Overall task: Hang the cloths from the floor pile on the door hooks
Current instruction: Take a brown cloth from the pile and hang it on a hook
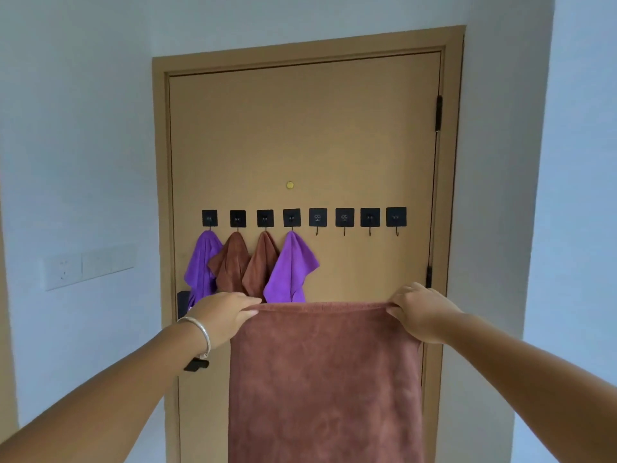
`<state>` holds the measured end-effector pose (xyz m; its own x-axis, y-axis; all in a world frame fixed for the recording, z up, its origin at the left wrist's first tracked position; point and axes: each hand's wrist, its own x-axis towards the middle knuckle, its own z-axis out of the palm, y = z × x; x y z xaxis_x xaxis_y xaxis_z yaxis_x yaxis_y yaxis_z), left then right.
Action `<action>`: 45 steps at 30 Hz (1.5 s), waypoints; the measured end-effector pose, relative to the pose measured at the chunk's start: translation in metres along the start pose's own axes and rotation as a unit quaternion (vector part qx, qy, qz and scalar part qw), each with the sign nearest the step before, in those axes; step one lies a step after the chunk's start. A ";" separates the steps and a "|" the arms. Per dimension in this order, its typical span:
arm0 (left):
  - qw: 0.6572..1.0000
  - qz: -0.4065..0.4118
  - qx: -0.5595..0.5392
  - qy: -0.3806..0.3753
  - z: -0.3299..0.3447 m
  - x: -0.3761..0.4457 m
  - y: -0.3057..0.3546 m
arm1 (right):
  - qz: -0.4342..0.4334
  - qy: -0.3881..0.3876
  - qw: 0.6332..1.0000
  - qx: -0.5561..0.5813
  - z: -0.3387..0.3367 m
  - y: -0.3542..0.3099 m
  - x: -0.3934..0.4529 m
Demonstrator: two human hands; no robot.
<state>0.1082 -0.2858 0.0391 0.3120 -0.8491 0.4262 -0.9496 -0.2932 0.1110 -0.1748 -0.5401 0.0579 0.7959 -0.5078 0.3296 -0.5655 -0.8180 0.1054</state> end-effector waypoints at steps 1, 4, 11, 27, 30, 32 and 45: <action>1.000 -0.001 -0.005 0.010 0.005 0.015 -0.009 | 0.003 -0.001 1.000 0.004 0.003 0.001 0.016; 0.999 0.001 -0.015 0.041 0.021 0.063 -0.039 | 0.016 0.001 1.000 0.011 0.017 0.006 0.072; 0.985 0.069 0.011 0.155 0.042 0.151 -0.071 | 0.062 0.081 0.990 0.096 0.049 0.018 0.171; 0.962 0.017 0.254 0.100 0.060 0.332 -0.100 | -0.176 0.190 0.964 -0.061 0.047 0.073 0.343; 0.961 -0.023 0.260 0.095 0.065 0.357 -0.097 | -0.149 0.178 0.969 -0.081 0.050 0.066 0.371; 0.961 -0.044 0.264 0.075 0.066 0.371 -0.095 | -0.119 0.179 0.974 -0.068 0.053 0.059 0.385; 0.954 -0.028 0.296 0.025 0.108 0.406 -0.082 | -0.061 0.148 0.978 -0.134 0.092 0.026 0.404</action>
<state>0.3165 -0.6541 0.1060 0.3451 -0.8074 0.4786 -0.7434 -0.5464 -0.3858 0.1520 -0.7910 0.1074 0.7858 -0.2782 0.5524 -0.5386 -0.7468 0.3901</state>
